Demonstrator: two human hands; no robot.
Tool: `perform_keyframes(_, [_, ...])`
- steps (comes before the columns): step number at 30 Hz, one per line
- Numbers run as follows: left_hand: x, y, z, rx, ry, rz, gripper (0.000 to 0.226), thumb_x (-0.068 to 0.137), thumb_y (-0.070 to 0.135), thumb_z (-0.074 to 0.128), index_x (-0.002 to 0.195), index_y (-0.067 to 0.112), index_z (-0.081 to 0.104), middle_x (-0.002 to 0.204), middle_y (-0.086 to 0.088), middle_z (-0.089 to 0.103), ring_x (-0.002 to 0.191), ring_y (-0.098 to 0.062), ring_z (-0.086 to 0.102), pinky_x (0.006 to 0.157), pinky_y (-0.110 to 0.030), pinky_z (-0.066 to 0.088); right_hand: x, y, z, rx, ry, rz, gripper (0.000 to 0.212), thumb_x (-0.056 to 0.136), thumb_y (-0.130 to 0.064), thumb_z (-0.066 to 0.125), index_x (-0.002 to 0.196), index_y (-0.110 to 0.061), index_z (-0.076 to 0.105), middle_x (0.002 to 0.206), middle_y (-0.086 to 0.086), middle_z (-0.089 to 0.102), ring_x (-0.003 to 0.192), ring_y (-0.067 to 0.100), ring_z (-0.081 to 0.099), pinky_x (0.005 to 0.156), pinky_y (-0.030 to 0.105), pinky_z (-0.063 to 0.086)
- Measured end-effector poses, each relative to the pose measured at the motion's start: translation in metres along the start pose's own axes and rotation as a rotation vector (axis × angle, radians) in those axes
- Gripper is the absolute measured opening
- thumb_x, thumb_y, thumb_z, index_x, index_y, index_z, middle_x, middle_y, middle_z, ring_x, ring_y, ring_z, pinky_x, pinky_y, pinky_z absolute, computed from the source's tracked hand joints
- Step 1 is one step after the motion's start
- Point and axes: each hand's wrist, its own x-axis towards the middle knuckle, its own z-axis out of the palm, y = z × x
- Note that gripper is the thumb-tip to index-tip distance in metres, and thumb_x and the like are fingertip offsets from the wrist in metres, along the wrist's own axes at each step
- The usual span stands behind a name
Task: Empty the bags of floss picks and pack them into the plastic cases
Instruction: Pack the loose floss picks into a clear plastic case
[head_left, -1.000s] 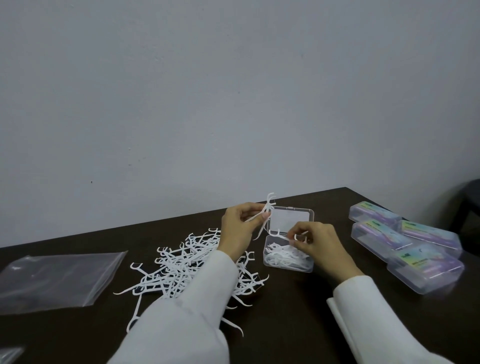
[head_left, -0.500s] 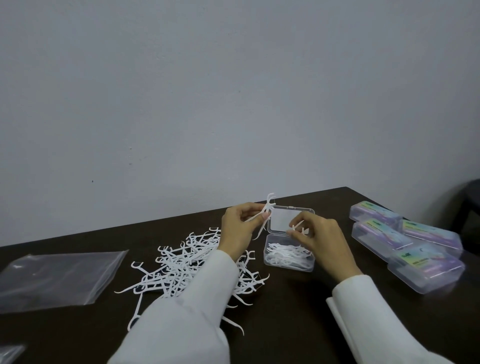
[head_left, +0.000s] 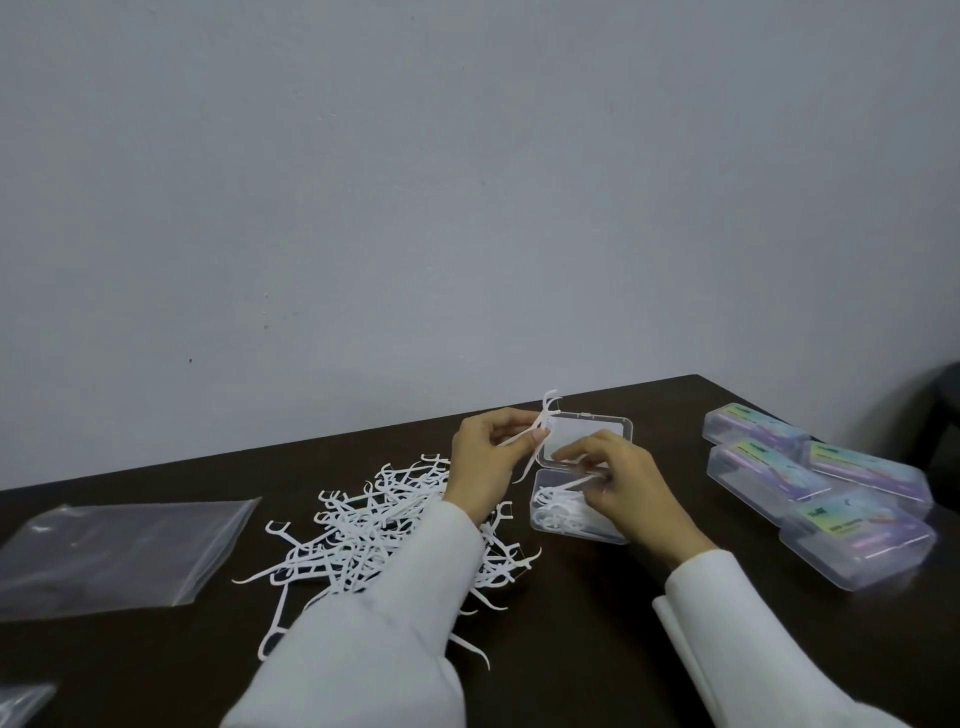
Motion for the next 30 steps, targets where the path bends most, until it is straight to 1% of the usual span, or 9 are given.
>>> perform_keyframes(4, [-0.005,-0.003,0.009,0.061,-0.039,0.014,0.008,0.08,0.017,0.073,0.088,0.018,0.073,0.088,0.005,0.073,0.084,-0.004,0.067,0.075,-0.017,0.051,-0.003,0.006,-0.006,0.033,0.155,0.112,0.028,0.083,0.006,0.057,0.092,-0.018,0.066,0.097,-0.003,0.063,0.088,0.006,0.059,0.078,0.014,0.049])
perform_keyframes(7, [-0.007,-0.005,0.021,0.146,-0.097,0.047,0.01,0.081,0.015,0.071,0.09,0.019,0.073,0.09,0.007,0.071,0.09,-0.006,0.066,0.079,-0.018,0.052,-0.004,0.008,-0.012,0.08,0.299,0.159,0.024,0.086,0.003,0.056,0.091,-0.02,0.062,0.092,-0.002,0.062,0.082,0.005,0.058,0.072,0.012,0.045])
perform_keyframes(9, [-0.009,-0.008,0.029,0.234,-0.131,0.068,0.011,0.081,0.015,0.071,0.092,0.018,0.074,0.09,0.006,0.071,0.088,-0.006,0.065,0.076,-0.016,0.051,-0.004,0.008,-0.015,0.104,0.318,0.178,0.024,0.086,0.002,0.056,0.093,-0.021,0.06,0.09,-0.002,0.062,0.08,0.004,0.057,0.069,0.011,0.044])
perform_keyframes(12, [-0.01,-0.012,0.038,0.385,-0.194,0.085,0.015,0.079,0.016,0.073,0.095,0.017,0.075,0.089,0.002,0.073,0.082,-0.009,0.065,0.078,-0.023,0.051,-0.005,0.011,-0.017,0.092,0.282,0.212,0.022,0.084,0.0,0.059,0.092,-0.02,0.06,0.09,-0.001,0.061,0.078,0.004,0.057,0.067,0.011,0.043])
perform_keyframes(16, [-0.009,-0.014,0.036,0.454,-0.229,0.07,0.025,0.077,0.015,0.075,0.102,0.015,0.073,0.097,0.0,0.072,0.084,-0.007,0.063,0.081,-0.019,0.048,-0.006,0.015,-0.018,0.039,0.132,0.248,0.019,0.083,-0.003,0.062,0.088,-0.02,0.061,0.088,-0.002,0.062,0.077,0.004,0.058,0.066,0.011,0.043])
perform_keyframes(20, [-0.005,-0.016,0.026,0.455,-0.189,0.076,0.019,0.078,0.014,0.074,0.097,0.017,0.075,0.095,0.001,0.073,0.088,-0.007,0.065,0.078,-0.014,0.046,-0.006,0.015,-0.019,-0.027,0.055,0.238,0.017,0.082,-0.008,0.065,0.083,-0.025,0.063,0.085,-0.003,0.063,0.077,0.004,0.059,0.071,0.016,0.05])
perform_keyframes(24, [-0.003,-0.02,0.018,0.481,-0.188,0.073,0.013,0.082,0.014,0.069,0.091,0.021,0.075,0.089,0.004,0.072,0.085,-0.009,0.064,0.076,-0.028,0.054,-0.007,0.014,-0.022,-0.12,-0.024,0.211,0.012,0.084,-0.015,0.066,0.084,-0.027,0.067,0.092,-0.004,0.067,0.083,0.006,0.06,0.084,0.026,0.052])
perform_keyframes(27, [-0.003,-0.022,0.014,0.503,-0.184,0.085,0.012,0.083,0.015,0.068,0.089,0.022,0.075,0.088,0.006,0.072,0.083,-0.006,0.063,0.079,-0.027,0.053,-0.007,0.013,-0.021,-0.261,-0.085,0.203,0.011,0.087,-0.022,0.063,0.089,-0.031,0.069,0.098,-0.009,0.066,0.093,0.007,0.056,0.103,0.039,0.033])
perform_keyframes(30, [-0.004,-0.023,0.014,0.528,-0.218,0.095,0.013,0.082,0.012,0.068,0.089,0.021,0.075,0.086,0.006,0.071,0.082,-0.005,0.06,0.074,-0.017,0.046,-0.008,0.01,-0.021,-0.332,-0.08,0.205,0.01,0.088,-0.025,0.061,0.091,-0.031,0.069,0.105,-0.008,0.063,0.101,0.007,0.049,0.106,0.039,0.025])
